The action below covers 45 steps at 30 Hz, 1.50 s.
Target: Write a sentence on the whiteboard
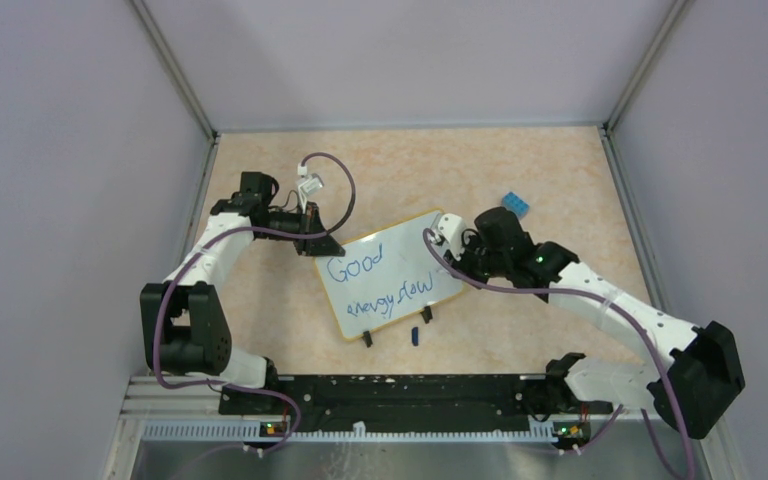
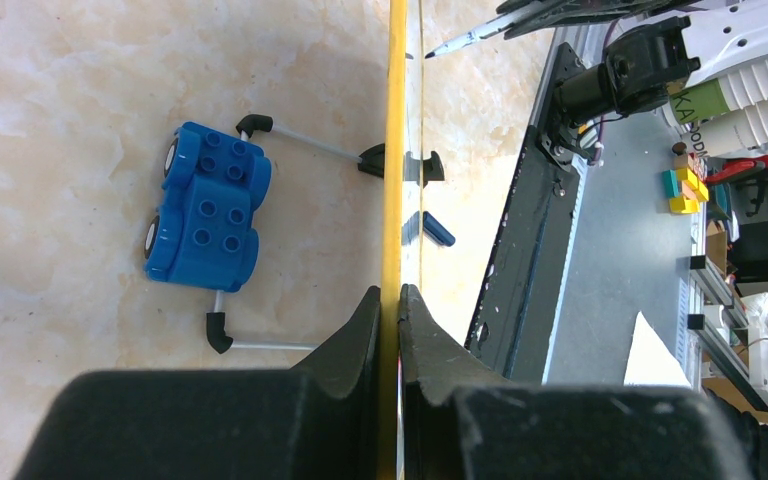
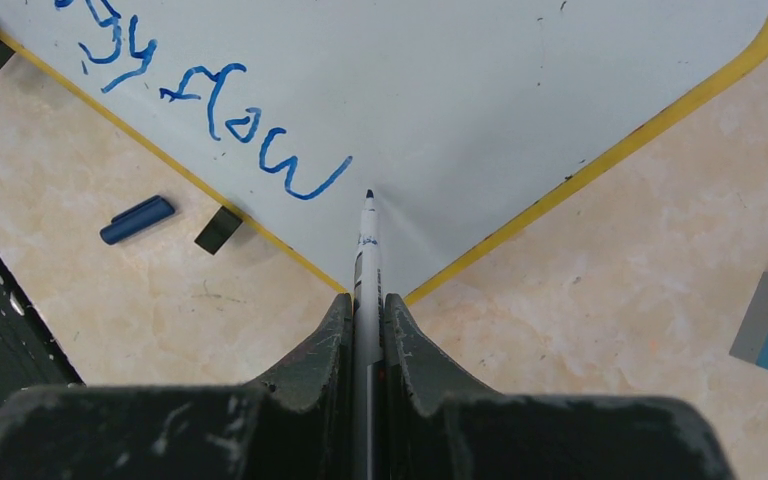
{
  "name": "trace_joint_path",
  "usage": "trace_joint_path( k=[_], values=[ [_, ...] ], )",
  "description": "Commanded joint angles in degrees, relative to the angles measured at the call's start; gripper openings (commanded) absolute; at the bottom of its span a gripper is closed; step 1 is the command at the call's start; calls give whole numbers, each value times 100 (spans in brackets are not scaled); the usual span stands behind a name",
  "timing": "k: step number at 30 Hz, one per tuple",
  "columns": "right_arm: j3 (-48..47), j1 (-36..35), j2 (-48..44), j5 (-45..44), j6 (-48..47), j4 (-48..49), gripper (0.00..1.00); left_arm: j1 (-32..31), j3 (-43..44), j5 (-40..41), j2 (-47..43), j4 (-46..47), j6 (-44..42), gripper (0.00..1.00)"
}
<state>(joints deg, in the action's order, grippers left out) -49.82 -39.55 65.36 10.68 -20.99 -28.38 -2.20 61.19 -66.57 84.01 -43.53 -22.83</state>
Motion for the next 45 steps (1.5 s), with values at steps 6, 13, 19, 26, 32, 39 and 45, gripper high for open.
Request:
trace_joint_path(
  k=[6,13,19,26,32,39,45],
  values=[
    [160,66,0,-135,-39,182,0,9,41,487,81,64,-195,0],
    [71,61,103,-192,40,369,0,8,34,502,80,54,-208,0],
    [-17,61,231,-67,34,425,0,4,26,507,79,46,-226,0],
    [-68,61,309,125,13,380,0,9,16,513,97,46,-238,0],
    [78,53,359,97,-109,298,0,9,12,511,115,53,-240,0],
    [158,66,229,-183,-173,229,0,8,42,490,140,64,-211,0],
    [203,149,179,-247,-250,132,0,8,47,496,130,64,-204,0]
  ],
)
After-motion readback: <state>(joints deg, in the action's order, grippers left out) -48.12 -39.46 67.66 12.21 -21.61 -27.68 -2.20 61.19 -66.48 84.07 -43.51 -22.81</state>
